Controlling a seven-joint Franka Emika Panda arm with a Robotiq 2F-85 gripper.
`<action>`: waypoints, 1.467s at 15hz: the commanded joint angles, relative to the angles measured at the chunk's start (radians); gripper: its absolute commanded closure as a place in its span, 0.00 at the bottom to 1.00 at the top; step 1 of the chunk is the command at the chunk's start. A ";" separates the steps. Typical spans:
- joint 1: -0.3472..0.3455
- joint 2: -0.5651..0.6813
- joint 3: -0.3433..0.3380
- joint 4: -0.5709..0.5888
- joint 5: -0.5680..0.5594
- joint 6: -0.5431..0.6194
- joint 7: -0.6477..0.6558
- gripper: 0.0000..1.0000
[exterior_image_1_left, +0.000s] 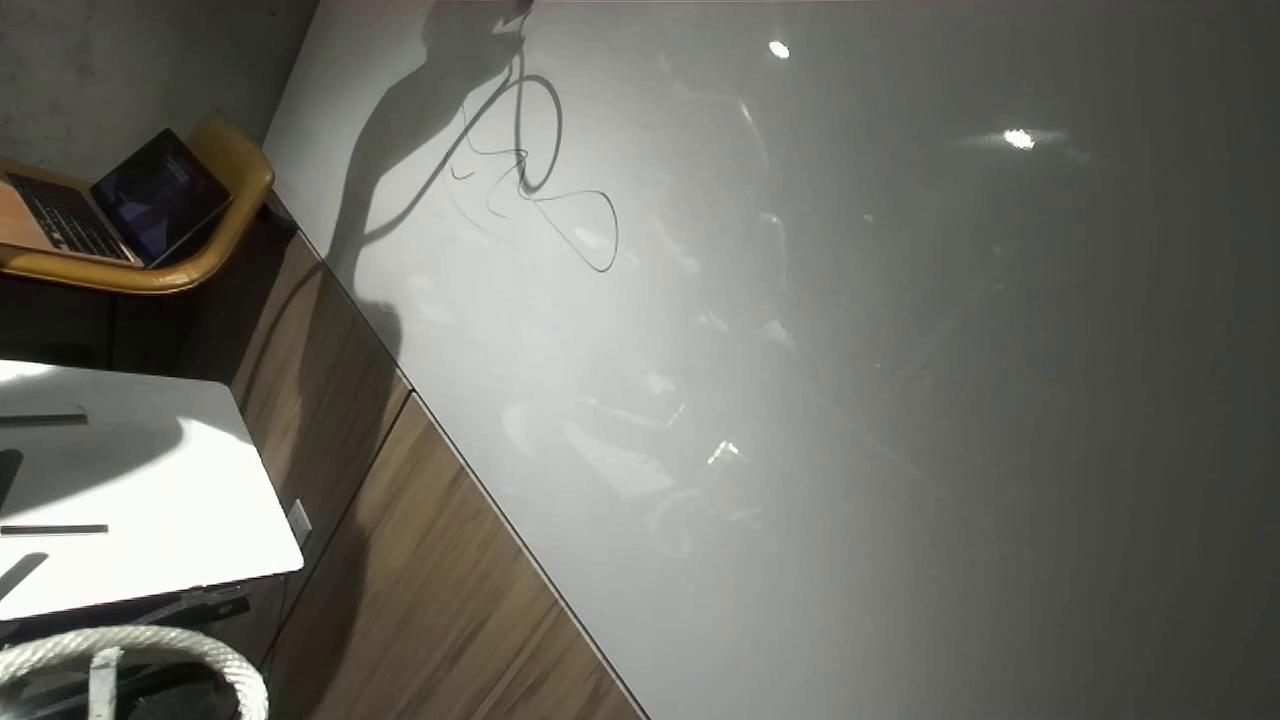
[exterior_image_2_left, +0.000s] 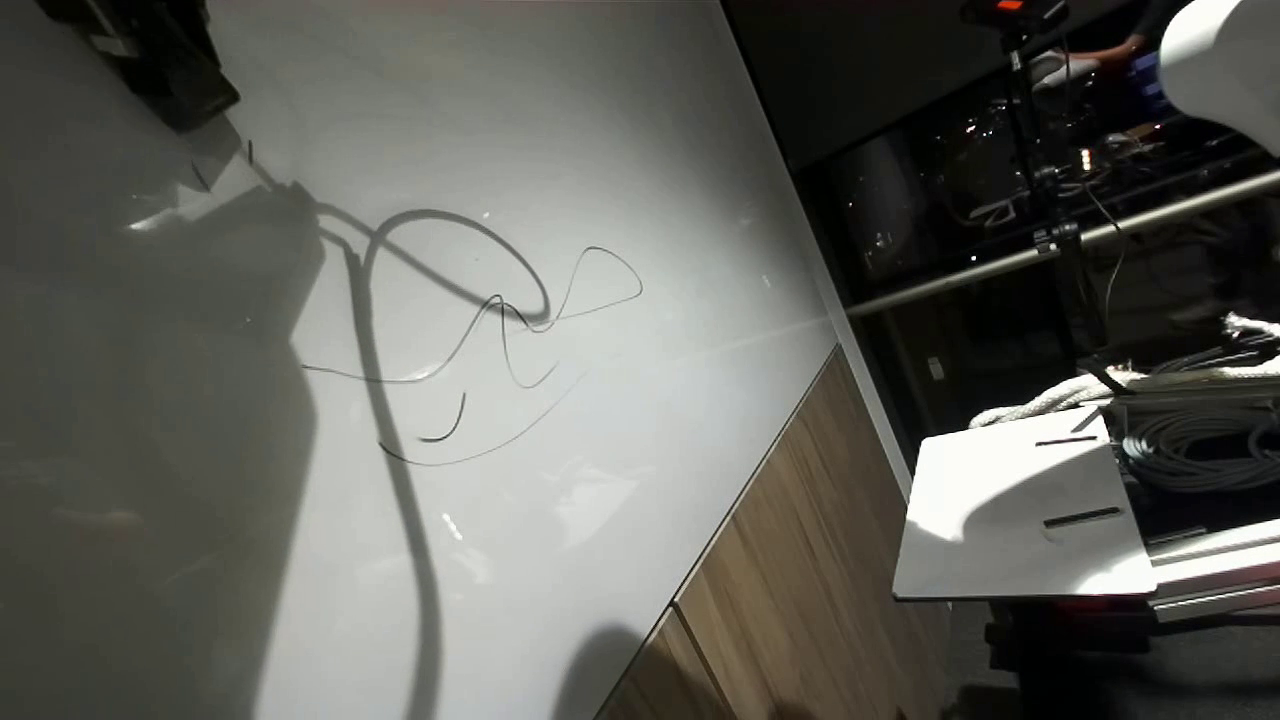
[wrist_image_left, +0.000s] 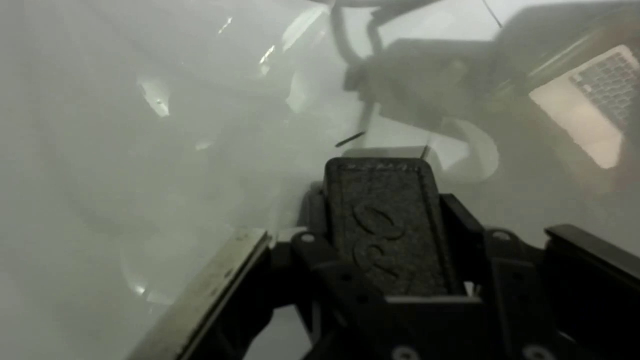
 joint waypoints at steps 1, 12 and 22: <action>0.008 -0.031 -0.028 0.000 -0.003 0.037 -0.009 0.69; -0.056 0.002 -0.033 -0.010 0.019 0.064 0.007 0.69; -0.104 0.035 -0.030 0.000 0.079 0.022 0.001 0.69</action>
